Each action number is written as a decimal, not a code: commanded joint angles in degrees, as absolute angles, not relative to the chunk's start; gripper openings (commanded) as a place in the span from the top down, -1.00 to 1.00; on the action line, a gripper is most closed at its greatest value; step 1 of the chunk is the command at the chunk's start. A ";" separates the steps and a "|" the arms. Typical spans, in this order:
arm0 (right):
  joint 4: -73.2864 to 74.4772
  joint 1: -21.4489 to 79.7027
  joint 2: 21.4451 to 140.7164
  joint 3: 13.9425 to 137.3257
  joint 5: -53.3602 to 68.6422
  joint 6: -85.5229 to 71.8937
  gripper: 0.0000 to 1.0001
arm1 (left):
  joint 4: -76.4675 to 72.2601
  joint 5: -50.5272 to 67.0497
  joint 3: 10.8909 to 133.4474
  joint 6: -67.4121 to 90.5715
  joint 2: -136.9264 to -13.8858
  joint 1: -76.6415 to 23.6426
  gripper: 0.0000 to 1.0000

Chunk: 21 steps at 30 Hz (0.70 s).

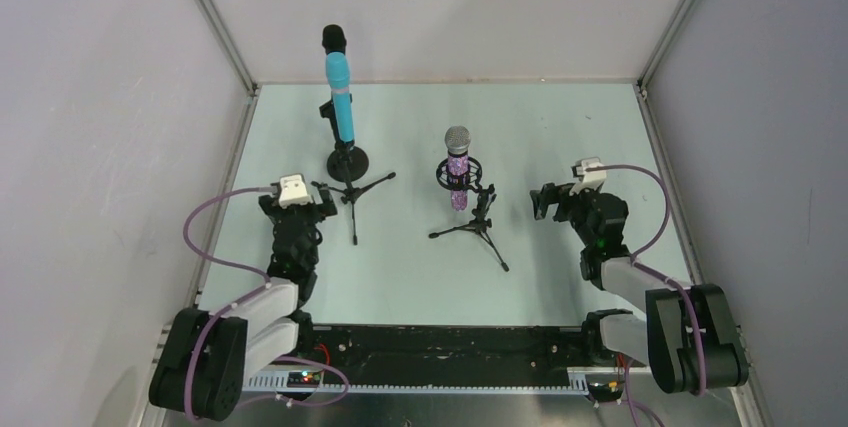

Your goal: Attach the microphones to the stand

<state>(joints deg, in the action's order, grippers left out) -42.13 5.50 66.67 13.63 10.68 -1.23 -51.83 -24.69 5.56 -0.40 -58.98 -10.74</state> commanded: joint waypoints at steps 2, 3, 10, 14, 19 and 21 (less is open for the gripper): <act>-45.27 5.11 64.66 12.54 11.21 -0.67 -0.98 | -55.04 -24.72 4.75 1.61 -54.99 -10.00 -0.96; -45.62 5.06 64.67 12.47 11.17 -0.72 -0.98 | -54.87 -25.08 4.57 1.22 -54.65 -9.88 -0.96; -46.35 5.11 64.34 11.95 11.50 -0.53 -0.99 | -59.86 -23.95 3.80 -5.79 -57.10 -9.52 -0.96; -47.31 5.10 63.54 11.03 12.62 -0.27 -0.99 | -74.64 -22.07 2.50 -6.11 -70.18 -6.55 -0.96; -49.14 5.01 62.24 9.15 12.64 -0.25 -0.99 | -76.35 -21.50 3.39 -3.16 -72.64 -3.90 -0.96; -50.77 5.15 61.24 7.71 12.01 -0.26 -0.99 | -76.11 -20.97 3.80 -3.42 -72.92 -3.90 -0.96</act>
<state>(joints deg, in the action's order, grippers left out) -45.23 5.37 63.29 9.72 12.14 -1.21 -69.21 -22.04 2.81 -3.90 -73.34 -4.45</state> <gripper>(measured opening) 0.993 0.983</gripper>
